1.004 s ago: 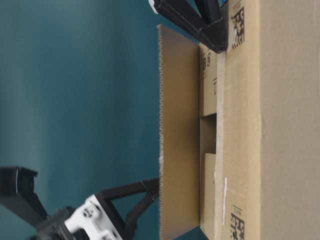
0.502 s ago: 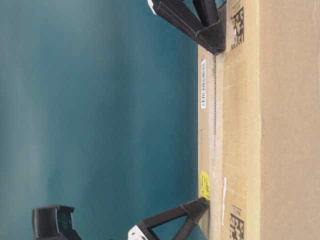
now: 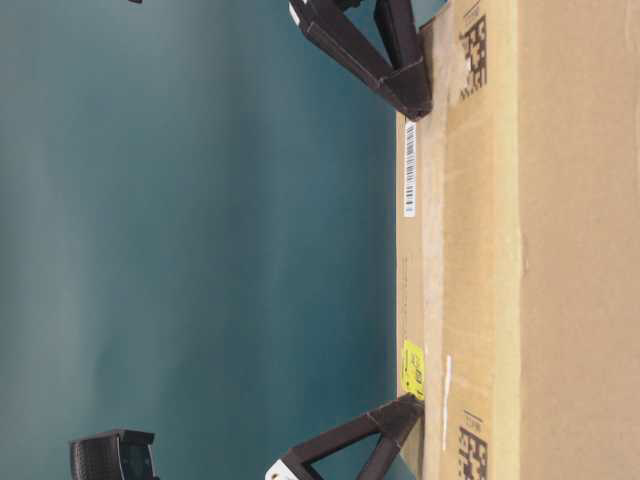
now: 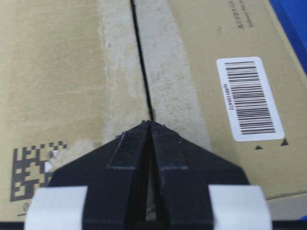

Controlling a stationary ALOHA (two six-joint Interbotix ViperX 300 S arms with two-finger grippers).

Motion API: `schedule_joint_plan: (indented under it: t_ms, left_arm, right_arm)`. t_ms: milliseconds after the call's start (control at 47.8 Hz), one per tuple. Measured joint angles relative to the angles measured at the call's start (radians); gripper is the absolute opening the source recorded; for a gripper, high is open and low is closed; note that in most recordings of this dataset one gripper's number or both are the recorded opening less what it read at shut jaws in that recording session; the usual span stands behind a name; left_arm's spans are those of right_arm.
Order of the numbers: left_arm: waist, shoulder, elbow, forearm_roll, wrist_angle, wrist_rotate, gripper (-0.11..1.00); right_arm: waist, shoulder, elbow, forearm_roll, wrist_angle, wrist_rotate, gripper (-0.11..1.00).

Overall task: Close the cardboard box.
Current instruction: 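Press both grippers along the center seam to flatten the closed flaps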

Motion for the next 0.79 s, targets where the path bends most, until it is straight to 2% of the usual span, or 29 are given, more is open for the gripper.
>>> schedule_joint_plan:
  t_ms: [314, 481, 627, 795]
  left_arm:
    - [0.0, 0.0, 0.0, 0.0, -0.003, 0.0, 0.0]
    - [-0.002, -0.003, 0.014, 0.0, -0.057, 0.0, 0.0]
    - [-0.017, -0.018, 0.074, 0.002, -0.229, 0.008, 0.0]
    - [-0.031, -0.035, 0.164, 0.0, -0.48, 0.02, 0.0]
  right_arm:
    - [-0.008, 0.0, 0.0, 0.0, 0.002, 0.0, 0.0]
    - [-0.008, 0.002, 0.002, 0.0, 0.002, 0.0, 0.0]
    - [-0.008, 0.0, 0.002, 0.0, 0.0, 0.0, 0.0]
    - [-0.009, 0.0, 0.002, 0.0, 0.0, 0.0, 0.0]
